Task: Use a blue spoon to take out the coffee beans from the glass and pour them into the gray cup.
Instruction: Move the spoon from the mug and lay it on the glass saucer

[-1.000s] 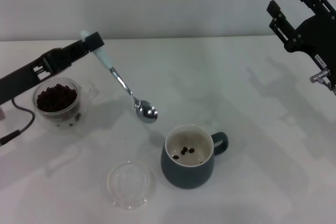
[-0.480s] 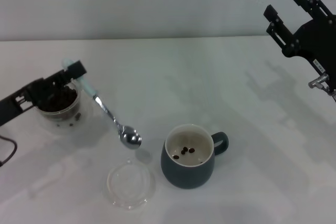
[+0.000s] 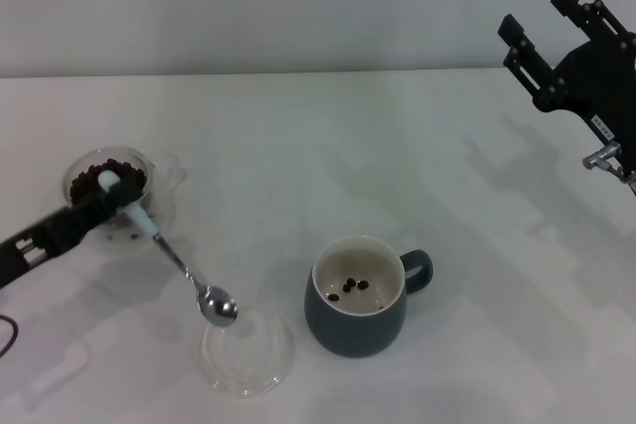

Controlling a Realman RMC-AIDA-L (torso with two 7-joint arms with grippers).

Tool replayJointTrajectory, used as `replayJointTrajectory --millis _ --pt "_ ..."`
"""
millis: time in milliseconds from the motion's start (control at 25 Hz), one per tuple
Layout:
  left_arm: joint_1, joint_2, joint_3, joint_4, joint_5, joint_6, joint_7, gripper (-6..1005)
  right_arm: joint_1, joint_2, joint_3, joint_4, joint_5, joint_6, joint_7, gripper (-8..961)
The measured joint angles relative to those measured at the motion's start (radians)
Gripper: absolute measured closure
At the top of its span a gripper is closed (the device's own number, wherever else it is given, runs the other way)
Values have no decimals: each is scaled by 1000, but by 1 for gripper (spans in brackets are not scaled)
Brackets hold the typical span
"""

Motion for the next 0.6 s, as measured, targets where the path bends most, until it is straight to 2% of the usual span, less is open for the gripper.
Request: replayJointTrajectory --millis 600 --pt "-47 -31 7 -68 67 -164 87 833 -12 0 0 0 1 25 0 272"
